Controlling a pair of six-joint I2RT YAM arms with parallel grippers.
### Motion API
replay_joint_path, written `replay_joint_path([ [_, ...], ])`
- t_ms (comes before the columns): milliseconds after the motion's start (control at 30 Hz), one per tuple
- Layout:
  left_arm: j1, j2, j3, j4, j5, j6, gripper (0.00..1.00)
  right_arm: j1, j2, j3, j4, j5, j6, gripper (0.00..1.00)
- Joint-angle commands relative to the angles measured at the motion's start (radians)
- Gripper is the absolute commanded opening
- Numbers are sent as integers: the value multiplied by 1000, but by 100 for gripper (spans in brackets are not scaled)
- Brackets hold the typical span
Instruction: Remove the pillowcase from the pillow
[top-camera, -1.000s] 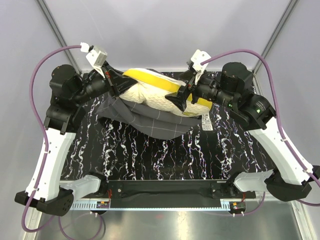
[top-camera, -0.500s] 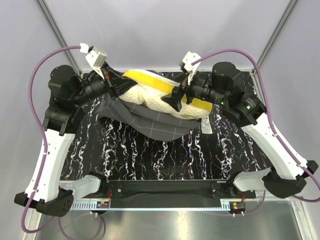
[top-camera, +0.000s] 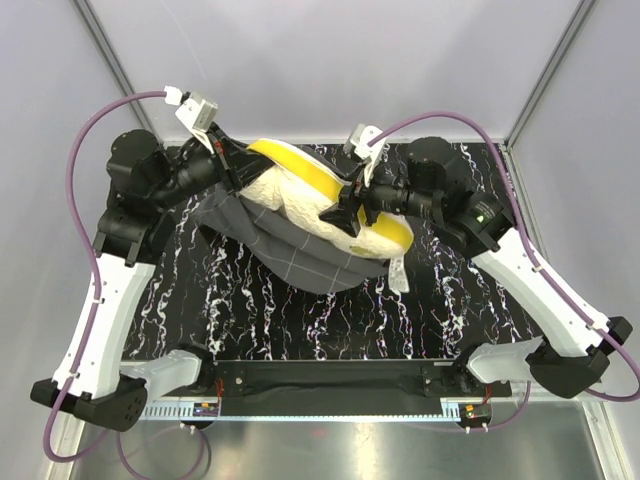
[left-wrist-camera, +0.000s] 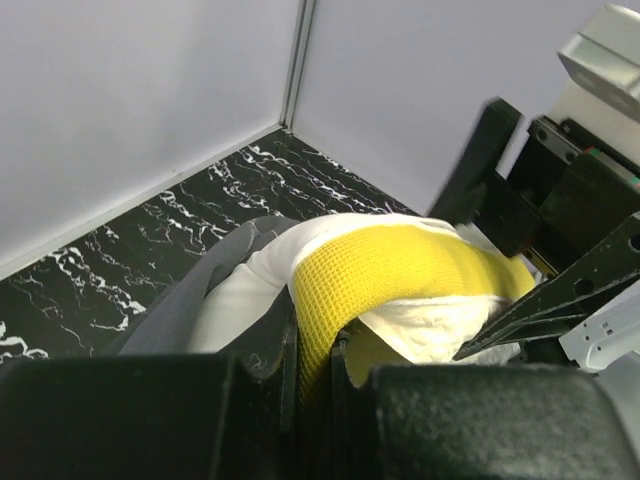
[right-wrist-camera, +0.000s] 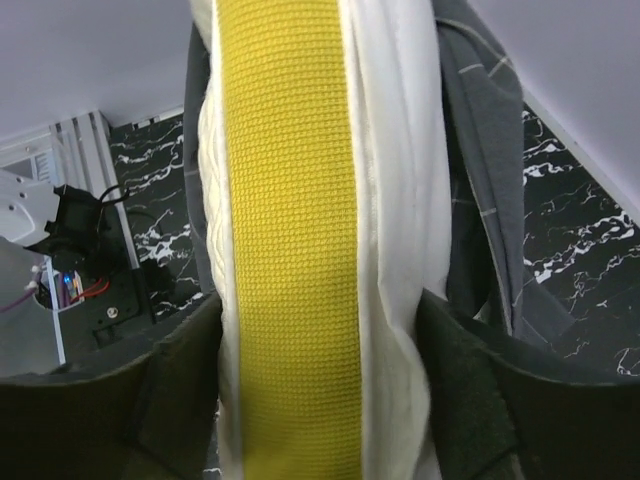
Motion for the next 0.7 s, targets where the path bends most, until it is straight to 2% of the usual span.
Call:
replay_joint_path([
  [0, 2, -4, -14, 256, -102, -55, 0, 31, -11, -49, -42, 11, 61, 68],
  [33, 1, -3, -22, 270, -106, -68, 0, 37, 2, -51, -47, 23, 69, 62],
  [133, -6, 10, -28, 291, -125, -80, 1, 39, 22, -54, -25, 76, 115, 8],
  [167, -7, 11, -31, 295, -134, -76, 8, 39, 22, -53, -10, 90, 153, 0],
  [200, -9, 6, -42, 295, -160, -72, 45, 39, 15, -57, 5, 100, 187, 0],
  [233, -13, -1, -48, 293, -184, -62, 66, 39, 6, -62, 57, 130, 222, 0],
  [267, -15, -9, -60, 295, -206, -54, 91, 39, -2, -63, 79, 205, 286, 0],
  [300, -16, -39, -92, 298, -261, -46, 99, 39, -20, -60, 97, 254, 320, 0],
  [433, -27, -167, -244, 382, -398, -52, 99, 39, -51, -33, 170, 504, 400, 0],
  [533, -53, -268, -365, 442, -525, -80, 99, 39, -51, -2, 197, 571, 426, 0],
  [667, -139, -325, -448, 408, -723, -42, 99, 39, -42, 23, 233, 621, 455, 0],
])
